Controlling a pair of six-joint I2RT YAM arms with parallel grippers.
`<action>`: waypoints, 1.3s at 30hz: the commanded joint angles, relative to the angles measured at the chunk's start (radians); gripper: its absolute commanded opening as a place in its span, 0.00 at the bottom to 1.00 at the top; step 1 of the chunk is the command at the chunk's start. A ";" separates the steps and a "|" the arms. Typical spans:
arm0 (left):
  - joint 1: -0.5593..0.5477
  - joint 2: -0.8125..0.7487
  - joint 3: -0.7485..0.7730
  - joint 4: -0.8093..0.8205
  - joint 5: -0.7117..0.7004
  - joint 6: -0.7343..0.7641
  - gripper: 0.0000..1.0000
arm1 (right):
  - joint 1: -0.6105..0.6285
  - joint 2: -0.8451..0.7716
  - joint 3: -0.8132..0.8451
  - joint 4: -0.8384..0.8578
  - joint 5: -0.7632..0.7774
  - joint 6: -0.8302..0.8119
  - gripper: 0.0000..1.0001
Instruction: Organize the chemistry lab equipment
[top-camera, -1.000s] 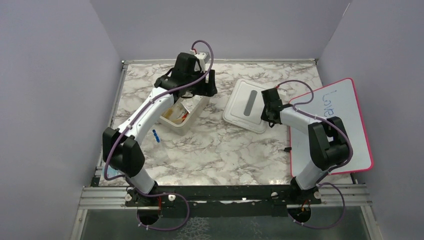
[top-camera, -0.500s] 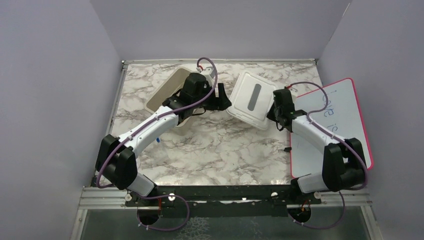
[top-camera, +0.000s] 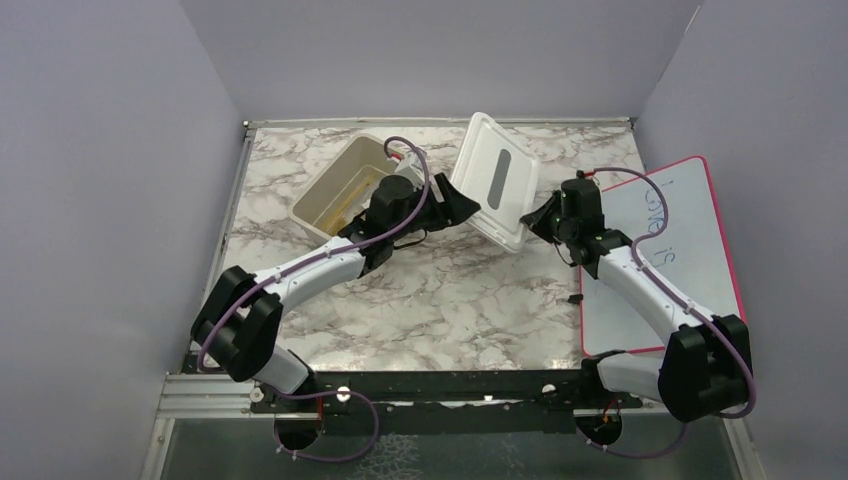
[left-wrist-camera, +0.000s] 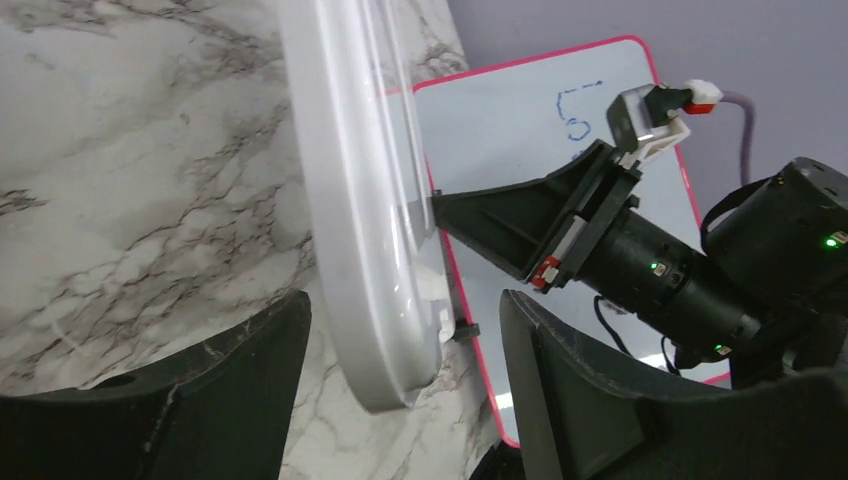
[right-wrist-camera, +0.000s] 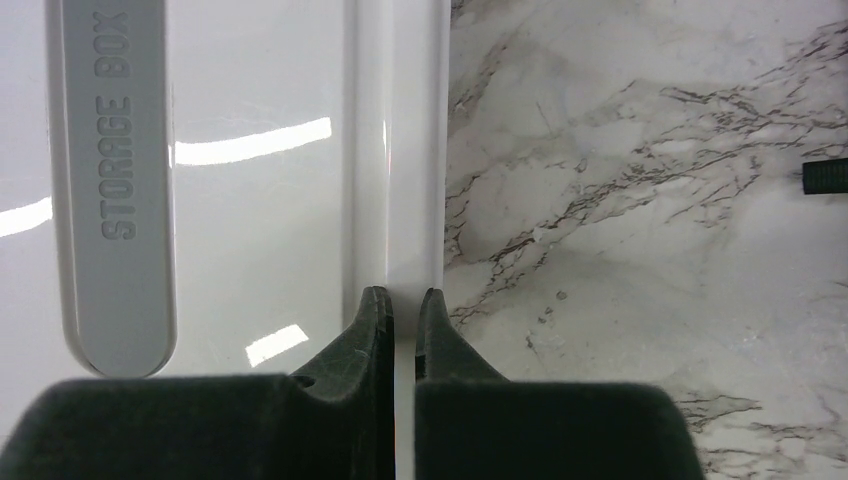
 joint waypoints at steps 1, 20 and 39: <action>-0.033 0.039 0.012 0.223 -0.014 -0.035 0.63 | -0.004 -0.027 0.018 0.034 -0.130 0.073 0.01; 0.094 -0.064 0.157 0.103 0.269 0.051 0.00 | -0.005 -0.128 0.168 0.044 -0.236 -0.001 0.59; 0.557 -0.247 0.182 0.042 0.671 -0.296 0.00 | -0.003 0.323 0.399 0.724 -0.864 0.369 0.76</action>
